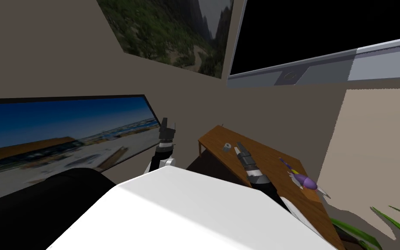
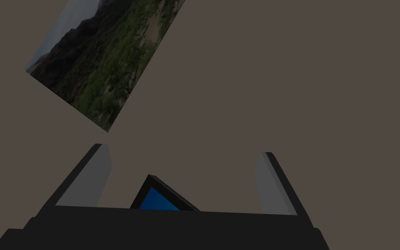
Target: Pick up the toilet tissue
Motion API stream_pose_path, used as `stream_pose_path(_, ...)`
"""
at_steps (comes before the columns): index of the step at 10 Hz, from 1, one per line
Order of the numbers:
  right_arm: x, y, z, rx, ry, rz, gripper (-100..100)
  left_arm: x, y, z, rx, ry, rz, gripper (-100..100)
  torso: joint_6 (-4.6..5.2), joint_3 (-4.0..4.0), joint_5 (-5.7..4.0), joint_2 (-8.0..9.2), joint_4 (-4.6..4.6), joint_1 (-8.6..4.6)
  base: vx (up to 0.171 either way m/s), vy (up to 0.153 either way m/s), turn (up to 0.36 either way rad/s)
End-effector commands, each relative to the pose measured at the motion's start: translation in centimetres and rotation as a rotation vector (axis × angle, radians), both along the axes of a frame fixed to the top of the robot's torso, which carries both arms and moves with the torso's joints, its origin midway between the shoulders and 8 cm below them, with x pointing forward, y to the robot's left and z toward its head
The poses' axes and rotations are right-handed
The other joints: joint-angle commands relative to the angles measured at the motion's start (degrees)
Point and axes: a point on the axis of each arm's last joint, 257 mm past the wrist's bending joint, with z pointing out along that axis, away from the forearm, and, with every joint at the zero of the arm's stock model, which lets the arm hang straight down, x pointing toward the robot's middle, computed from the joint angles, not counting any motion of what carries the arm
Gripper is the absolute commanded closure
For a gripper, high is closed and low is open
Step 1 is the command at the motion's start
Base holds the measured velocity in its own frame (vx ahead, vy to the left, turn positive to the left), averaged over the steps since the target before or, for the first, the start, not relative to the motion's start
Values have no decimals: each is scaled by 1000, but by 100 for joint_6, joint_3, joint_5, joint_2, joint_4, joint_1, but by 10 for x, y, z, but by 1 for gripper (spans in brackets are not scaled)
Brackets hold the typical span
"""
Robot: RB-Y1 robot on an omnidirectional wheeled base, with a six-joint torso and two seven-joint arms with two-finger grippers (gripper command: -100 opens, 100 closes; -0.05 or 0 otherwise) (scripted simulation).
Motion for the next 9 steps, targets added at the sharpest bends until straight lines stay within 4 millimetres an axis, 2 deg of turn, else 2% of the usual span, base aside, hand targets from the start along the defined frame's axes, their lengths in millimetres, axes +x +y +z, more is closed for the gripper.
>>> stream_pose_path(1,-7,5,-28,-13,71,38,-100,0,0,0,0,0,0,0,0,0,0,0,0,0,-32,-45,278)
stream_pose_path(2,-8,4,-29,-32,76,49,-100,0,0,0,0,0,0,0,-3,1,0,3,0,0,-24,-45,130)
stream_pose_path(3,-15,7,-54,-39,143,77,-100,0,0,0,0,0,0,0,1,0,0,-1,0,-1,-20,-44,255)
stream_pose_path(4,-16,6,-56,-59,148,88,-100,0,0,0,0,0,0,0,-3,-2,-1,-3,-1,-1,-17,-47,175)
stream_pose_path(5,-25,8,-81,-64,218,112,-100,0,0,0,0,0,0,0,1,-2,0,-3,-1,-1,-30,-50,292)
stream_pose_path(6,-26,5,-83,-90,224,126,-100,0,0,0,0,0,0,0,-3,-1,-1,-1,-1,-3,-22,-45,140)
stream_pose_path(7,-36,5,-110,-94,297,146,-100,0,0,0,0,0,0,0,2,-2,-1,-3,-1,-1,-9,-40,276)
stream_pose_path(8,-39,2,-112,-124,305,160,-100,0,0,0,0,0,0,0,-2,-4,0,-6,-1,-1,-5,-35,183)
stream_pose_path(9,-51,-2,-138,-137,381,180,-100,0,0,0,0,0,0,0,1,-6,0,-10,-2,2,-2,-30,353)
